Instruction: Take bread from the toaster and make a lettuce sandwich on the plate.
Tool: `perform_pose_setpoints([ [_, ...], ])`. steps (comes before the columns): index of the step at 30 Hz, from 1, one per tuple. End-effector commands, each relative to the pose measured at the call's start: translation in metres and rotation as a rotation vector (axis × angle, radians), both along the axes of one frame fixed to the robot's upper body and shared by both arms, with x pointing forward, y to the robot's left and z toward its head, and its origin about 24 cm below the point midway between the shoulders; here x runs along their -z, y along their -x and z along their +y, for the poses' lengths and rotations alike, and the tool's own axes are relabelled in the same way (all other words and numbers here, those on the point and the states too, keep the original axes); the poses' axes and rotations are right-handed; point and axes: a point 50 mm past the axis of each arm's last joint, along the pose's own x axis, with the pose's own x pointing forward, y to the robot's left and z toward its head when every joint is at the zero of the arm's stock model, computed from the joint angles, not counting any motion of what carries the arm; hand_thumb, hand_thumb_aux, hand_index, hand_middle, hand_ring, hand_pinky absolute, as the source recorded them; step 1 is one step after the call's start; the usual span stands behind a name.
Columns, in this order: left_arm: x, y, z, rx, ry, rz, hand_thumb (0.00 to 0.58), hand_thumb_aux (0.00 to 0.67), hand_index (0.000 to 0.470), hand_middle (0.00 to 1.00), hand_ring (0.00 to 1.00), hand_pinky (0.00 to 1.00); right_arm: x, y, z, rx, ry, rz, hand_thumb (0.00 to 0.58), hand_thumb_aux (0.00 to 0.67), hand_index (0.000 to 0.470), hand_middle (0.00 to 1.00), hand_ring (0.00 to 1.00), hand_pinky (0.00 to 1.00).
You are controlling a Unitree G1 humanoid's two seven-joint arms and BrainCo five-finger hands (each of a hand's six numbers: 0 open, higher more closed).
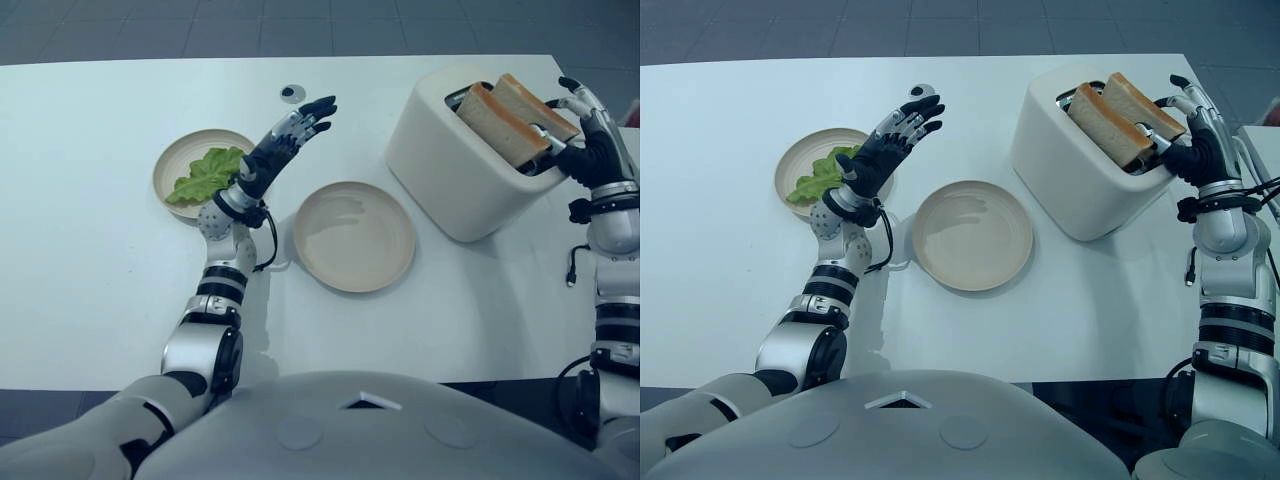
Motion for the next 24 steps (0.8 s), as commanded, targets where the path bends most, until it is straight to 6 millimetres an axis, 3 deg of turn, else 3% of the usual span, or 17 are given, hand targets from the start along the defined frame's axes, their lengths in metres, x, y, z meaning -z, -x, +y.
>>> perform_pose_setpoints([
  [1,0.001,0.001,0.0,0.005,-0.014,-0.001,0.0,0.0,0.0,0.0,0.0,0.0,0.003,0.004,0.007,-0.057,-0.04,0.018,0.58,0.67,0.47,0.0,0.0,0.0],
  [2,0.001,0.001,0.001,0.003,-0.014,0.001,0.0,0.0,0.0,0.0,0.0,0.0,-0.001,0.004,0.007,-0.055,-0.055,-0.014,0.58,0.67,0.47,0.0,0.0,0.0],
  [4,0.002,0.0,0.002,-0.003,-0.014,0.004,0.0,0.0,0.0,0.0,0.0,0.0,-0.008,0.004,0.005,-0.048,-0.083,-0.076,0.58,0.67,0.47,0.19,0.19,0.19],
  [7,-0.001,-0.004,0.009,-0.045,-0.033,-0.011,0.0,0.0,0.0,0.0,0.0,0.0,-0.023,0.005,0.008,-0.07,-0.119,-0.191,0.58,0.67,0.47,0.76,0.76,0.76],
  [9,-0.011,-0.012,0.023,-0.176,-0.078,-0.066,0.0,0.0,0.0,0.0,0.0,0.0,-0.034,0.006,0.015,-0.102,-0.123,-0.288,0.58,0.67,0.47,1.0,1.0,1.0],
  [14,-0.05,-0.023,0.069,-0.552,-0.35,-0.355,0.0,0.0,0.0,0.0,0.0,0.0,-0.061,0.015,0.015,-0.104,-0.192,-0.547,0.58,0.67,0.47,1.0,1.0,1.0],
  [16,-0.057,-0.026,0.094,-0.701,-0.591,-0.425,0.0,0.0,0.0,0.0,0.0,0.0,-0.074,0.024,0.023,-0.166,-0.22,-0.674,0.58,0.67,0.47,1.0,1.0,1.0],
  [20,-0.032,-0.032,0.139,-0.846,-1.052,-0.367,0.0,0.0,0.0,0.0,0.0,0.0,-0.085,0.04,0.051,-0.399,-0.273,-0.779,0.58,0.67,0.47,1.0,1.0,1.0],
  [24,-0.002,-0.032,0.167,-0.884,-1.339,-0.235,0.0,0.0,0.0,0.0,0.0,0.0,-0.077,0.039,0.077,-0.596,-0.351,-0.681,0.58,0.67,0.47,1.0,1.0,1.0],
])
